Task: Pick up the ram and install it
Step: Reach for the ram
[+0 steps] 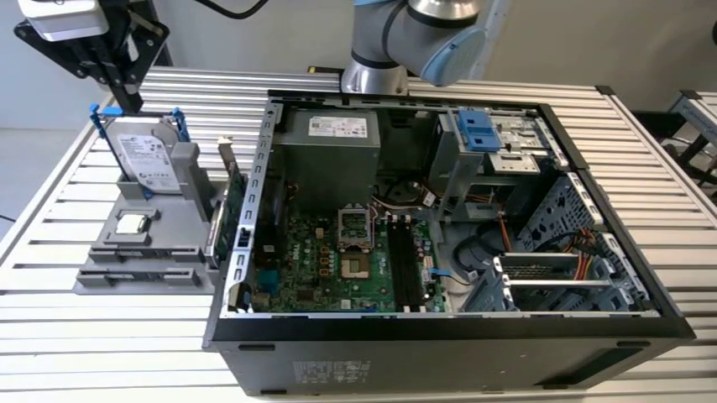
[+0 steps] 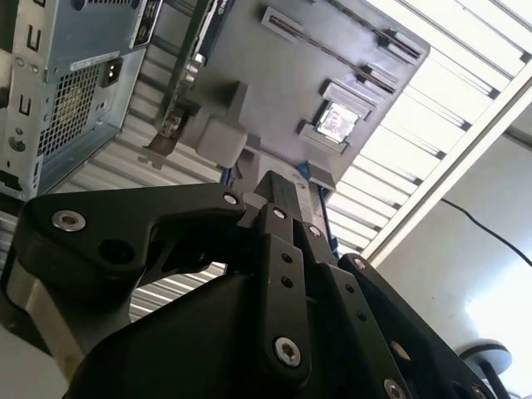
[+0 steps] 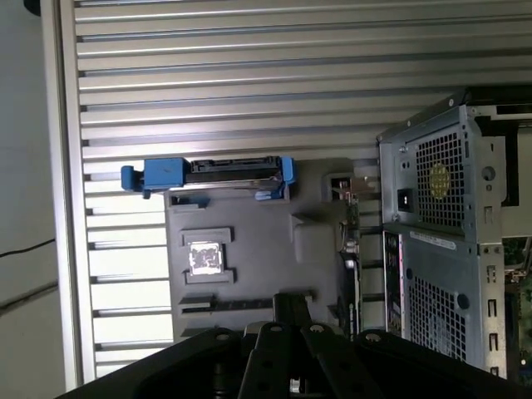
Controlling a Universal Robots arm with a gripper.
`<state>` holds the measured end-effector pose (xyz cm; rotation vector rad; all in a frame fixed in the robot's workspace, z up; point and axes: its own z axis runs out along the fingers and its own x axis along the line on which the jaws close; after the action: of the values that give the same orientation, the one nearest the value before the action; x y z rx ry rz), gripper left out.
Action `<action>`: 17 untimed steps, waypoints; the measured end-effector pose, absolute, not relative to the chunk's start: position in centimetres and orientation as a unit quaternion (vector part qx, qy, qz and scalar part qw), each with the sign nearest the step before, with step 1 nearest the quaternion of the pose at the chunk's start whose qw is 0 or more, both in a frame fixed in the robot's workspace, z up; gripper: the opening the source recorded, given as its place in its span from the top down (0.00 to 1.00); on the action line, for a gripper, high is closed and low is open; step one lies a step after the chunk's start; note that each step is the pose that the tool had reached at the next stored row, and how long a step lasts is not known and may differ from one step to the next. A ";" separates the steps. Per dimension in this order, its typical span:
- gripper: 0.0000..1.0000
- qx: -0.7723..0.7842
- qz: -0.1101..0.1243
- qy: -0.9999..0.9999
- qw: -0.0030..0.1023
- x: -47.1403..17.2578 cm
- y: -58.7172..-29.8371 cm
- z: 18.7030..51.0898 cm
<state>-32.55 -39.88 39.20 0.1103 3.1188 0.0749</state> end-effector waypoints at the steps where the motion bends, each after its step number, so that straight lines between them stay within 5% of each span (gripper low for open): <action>1: 1.00 0.035 0.024 0.999 0.010 -32.6 -39.9 39.2; 17: 1.00 0.035 0.024 0.999 0.010 -33.3 -39.9 39.2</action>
<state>-33.32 -39.88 39.21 0.1103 3.1188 0.0749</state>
